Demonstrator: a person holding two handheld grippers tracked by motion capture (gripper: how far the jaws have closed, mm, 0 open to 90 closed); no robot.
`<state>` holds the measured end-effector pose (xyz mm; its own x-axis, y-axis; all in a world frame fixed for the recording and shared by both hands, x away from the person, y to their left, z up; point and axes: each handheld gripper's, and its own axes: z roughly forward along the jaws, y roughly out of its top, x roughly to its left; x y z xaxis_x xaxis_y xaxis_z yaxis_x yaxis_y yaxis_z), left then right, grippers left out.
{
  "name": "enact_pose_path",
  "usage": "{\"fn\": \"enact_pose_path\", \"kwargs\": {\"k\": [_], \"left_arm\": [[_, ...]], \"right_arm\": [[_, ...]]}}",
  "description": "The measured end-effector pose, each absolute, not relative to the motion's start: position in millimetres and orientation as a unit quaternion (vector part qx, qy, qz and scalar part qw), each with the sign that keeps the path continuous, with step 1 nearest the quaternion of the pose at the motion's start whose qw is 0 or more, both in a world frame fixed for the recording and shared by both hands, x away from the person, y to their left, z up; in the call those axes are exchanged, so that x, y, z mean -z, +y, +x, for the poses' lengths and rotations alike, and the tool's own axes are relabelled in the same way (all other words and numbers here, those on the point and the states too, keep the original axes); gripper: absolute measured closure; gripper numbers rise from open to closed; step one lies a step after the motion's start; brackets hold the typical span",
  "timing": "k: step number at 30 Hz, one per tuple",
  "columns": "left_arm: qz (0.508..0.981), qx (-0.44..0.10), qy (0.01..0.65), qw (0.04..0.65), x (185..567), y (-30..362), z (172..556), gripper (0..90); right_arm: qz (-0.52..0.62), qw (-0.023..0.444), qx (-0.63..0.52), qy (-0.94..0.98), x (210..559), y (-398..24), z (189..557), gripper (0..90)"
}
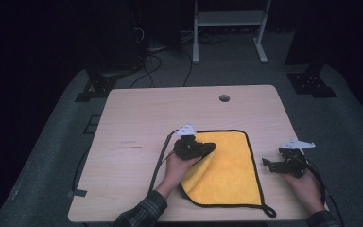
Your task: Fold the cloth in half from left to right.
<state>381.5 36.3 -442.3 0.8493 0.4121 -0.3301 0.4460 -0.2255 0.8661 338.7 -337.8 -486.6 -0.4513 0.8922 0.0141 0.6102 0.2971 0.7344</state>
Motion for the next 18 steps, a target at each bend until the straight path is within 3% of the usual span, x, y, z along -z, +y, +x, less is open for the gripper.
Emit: {"fn": "enact_pose_path", "kwargs": {"k": [18], "left_arm": [[0.782,0.047,0.257,0.566,448,-26,391,87.7]], "right_arm": [[0.482,0.205,-0.345,0.779,487,-338,339,13.5]]}}
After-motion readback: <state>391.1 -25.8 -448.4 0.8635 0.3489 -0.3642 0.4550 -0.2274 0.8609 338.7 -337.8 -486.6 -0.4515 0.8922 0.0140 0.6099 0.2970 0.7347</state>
